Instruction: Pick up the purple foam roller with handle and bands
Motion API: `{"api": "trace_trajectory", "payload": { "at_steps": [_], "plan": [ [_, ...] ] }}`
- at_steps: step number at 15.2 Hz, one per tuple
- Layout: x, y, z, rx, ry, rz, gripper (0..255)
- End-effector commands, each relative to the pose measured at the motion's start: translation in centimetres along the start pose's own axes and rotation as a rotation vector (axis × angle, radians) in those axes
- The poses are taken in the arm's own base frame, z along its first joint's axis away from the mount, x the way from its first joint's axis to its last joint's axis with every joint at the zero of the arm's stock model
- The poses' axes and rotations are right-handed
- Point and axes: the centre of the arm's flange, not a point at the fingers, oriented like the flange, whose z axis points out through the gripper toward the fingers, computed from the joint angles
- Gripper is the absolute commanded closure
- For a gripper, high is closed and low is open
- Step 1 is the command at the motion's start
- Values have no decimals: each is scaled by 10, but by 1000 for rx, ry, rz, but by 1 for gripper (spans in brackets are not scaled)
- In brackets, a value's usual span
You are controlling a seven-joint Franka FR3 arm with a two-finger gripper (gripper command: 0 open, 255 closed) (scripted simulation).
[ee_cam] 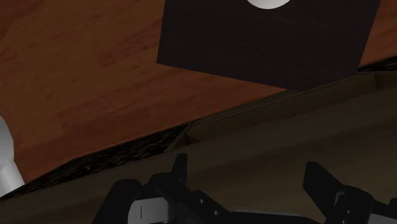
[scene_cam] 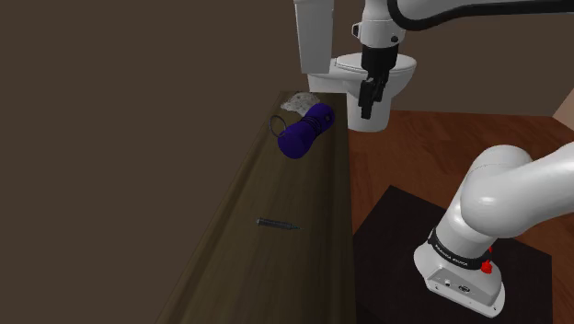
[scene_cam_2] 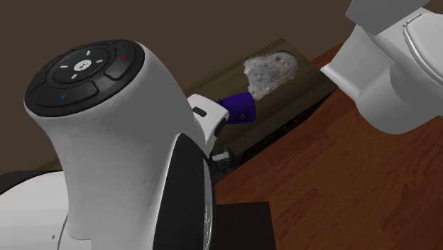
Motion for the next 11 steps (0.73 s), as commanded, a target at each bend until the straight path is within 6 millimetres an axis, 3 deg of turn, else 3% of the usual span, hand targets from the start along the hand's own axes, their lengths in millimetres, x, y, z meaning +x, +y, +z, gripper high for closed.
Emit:
{"api": "trace_trajectory", "payload": {
  "at_steps": [1, 11],
  "plan": [
    [0, 0, 0, 0, 0, 0, 0],
    [158, 23, 16, 163, -158, -249, 0]
  ]
}}
